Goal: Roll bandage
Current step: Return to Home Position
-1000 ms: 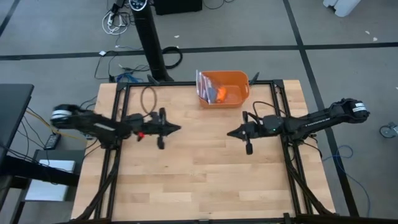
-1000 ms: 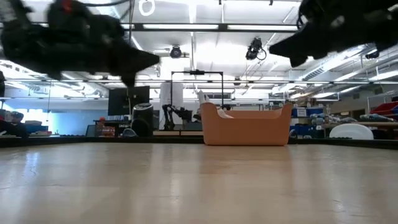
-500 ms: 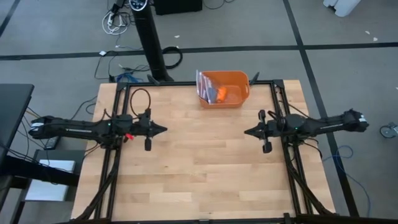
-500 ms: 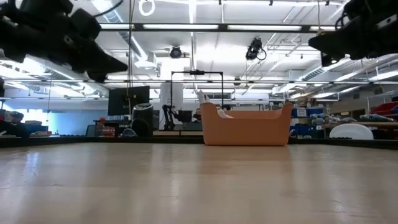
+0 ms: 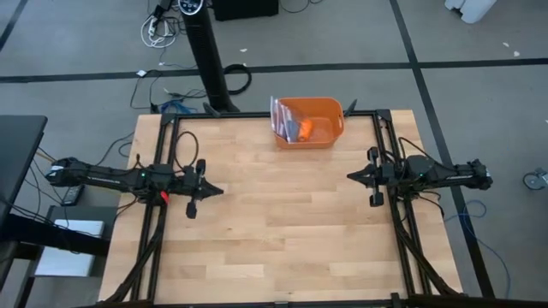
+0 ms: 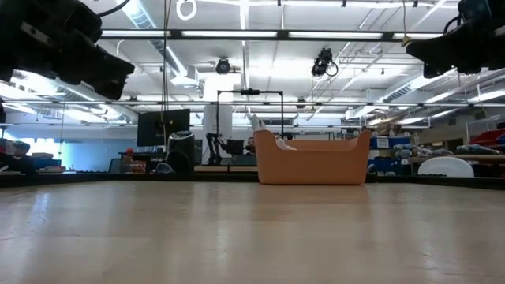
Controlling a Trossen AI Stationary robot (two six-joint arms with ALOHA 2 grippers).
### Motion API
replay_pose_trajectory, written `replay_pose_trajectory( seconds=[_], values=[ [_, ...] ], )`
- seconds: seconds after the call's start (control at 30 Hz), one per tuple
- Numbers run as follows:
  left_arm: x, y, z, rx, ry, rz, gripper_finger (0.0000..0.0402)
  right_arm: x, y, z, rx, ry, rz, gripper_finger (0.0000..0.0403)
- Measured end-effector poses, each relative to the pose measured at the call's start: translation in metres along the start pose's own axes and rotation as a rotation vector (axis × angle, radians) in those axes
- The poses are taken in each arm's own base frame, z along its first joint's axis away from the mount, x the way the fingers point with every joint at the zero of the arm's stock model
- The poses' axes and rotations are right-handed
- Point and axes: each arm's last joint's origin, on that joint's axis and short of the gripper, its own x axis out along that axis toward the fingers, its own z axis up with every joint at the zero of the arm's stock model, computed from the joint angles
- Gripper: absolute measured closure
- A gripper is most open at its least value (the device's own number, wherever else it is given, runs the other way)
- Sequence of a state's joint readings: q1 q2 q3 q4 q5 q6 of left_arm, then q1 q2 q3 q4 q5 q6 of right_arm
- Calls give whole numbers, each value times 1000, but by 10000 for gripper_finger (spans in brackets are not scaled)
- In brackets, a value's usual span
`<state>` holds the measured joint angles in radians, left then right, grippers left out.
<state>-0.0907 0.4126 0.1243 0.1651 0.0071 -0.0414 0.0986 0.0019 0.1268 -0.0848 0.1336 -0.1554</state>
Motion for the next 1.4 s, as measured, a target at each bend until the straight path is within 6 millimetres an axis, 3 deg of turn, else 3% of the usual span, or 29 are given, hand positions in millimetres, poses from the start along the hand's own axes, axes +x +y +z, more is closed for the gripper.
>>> replay_pose_trajectory(
  seconds=[0.23,0.47,0.73,0.9,1.13,1.4],
  values=[
    [0,10,2,51,-20,-16,396,0,2,0,5,-8,61,403],
    [-5,22,5,65,-44,-32,396,-2,1,-7,66,117,36,403],
    [-29,20,13,136,-195,152,396,-2,-1,-8,63,136,-33,403],
    [-30,21,-13,85,-225,158,396,1,0,-10,45,76,-13,403],
    [-30,20,-14,87,-215,142,396,5,4,-20,49,40,37,403],
    [-30,24,-19,77,-160,256,396,10,3,-31,82,36,-35,399]
  ],
)
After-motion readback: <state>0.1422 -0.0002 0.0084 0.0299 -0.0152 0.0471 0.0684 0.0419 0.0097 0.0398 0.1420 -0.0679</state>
